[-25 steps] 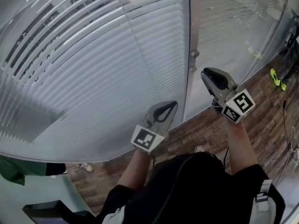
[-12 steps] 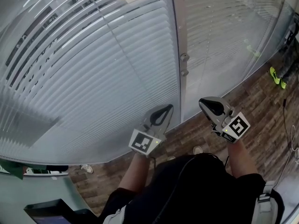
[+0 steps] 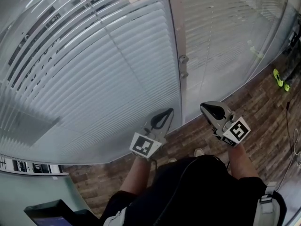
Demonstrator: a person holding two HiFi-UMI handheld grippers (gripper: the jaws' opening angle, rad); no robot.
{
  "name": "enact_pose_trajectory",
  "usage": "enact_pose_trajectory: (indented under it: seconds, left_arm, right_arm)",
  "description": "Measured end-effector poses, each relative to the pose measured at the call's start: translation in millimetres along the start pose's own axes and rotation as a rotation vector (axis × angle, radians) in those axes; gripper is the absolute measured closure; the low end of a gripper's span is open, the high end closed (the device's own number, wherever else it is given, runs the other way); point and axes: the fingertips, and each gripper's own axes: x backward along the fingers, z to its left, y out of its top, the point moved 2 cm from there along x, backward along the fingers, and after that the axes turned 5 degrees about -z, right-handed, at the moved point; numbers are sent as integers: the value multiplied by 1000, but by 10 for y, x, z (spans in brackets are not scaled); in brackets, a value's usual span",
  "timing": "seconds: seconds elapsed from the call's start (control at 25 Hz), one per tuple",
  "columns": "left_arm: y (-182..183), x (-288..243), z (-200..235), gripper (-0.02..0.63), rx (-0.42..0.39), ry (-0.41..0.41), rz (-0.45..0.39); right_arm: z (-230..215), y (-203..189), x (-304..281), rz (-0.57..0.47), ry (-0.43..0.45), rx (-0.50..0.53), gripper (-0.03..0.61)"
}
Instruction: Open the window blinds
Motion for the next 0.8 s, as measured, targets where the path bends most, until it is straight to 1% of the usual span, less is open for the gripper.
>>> enact_pose_trajectory:
  seconds: [0.36, 0.48, 0.6, 0.8]
  left_arm:
    - [-33, -40, -73, 609, -4, 7, 2]
    - [-39, -56, -54, 609, -11, 13, -13]
    - [-24, -104, -88, 609, -7, 17, 4]
    - [-36, -172, -140, 609, 0, 15, 10]
  right_arm:
    - [-67, -35, 15, 15, 4, 14, 572]
    - [-93, 7, 0, 12, 4, 14, 572]
    - [-127, 9, 27, 14, 8, 11, 572]
    - [-139, -22, 70, 45, 33, 48, 572]
